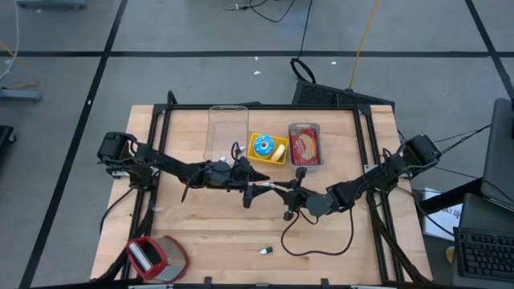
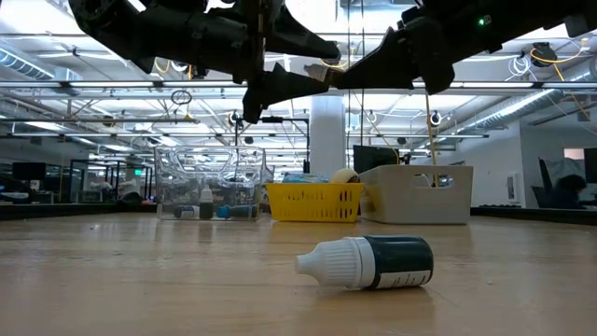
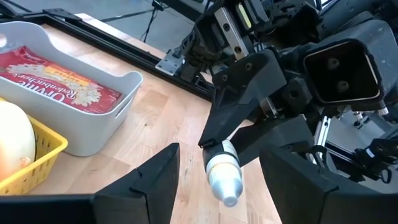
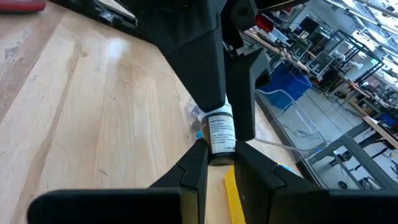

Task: Pick & Place Food Item
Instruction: Put the brown food coloring bottle into the transparent bin

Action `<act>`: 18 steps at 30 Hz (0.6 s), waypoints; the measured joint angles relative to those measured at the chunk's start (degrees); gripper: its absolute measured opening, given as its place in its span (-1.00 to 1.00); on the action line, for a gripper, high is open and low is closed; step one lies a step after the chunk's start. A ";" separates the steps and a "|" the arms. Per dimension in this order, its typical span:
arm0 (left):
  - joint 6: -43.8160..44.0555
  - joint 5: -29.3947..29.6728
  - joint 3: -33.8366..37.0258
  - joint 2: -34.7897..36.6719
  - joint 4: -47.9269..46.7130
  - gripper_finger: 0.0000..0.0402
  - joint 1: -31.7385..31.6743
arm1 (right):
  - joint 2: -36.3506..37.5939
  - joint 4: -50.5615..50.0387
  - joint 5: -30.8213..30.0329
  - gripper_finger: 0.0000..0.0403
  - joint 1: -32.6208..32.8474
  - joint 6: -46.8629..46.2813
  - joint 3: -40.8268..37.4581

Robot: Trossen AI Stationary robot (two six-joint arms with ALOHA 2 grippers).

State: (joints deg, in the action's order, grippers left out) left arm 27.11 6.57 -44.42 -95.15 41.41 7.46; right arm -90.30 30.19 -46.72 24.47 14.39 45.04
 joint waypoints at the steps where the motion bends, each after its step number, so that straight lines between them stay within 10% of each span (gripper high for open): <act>1: 0.00 0.00 0.01 0.00 0.00 0.11 0.00 | 0.00 0.21 -0.02 -0.75 0.00 -0.04 0.00; 18: 0.37 -0.07 0.07 -0.04 -0.07 -0.20 0.00 | 0.07 2.13 0.29 -0.75 0.00 -0.02 0.02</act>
State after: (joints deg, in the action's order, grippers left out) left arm 27.48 6.50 -44.36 -95.20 41.34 7.46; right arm -90.24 32.32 -46.44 24.47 14.37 45.06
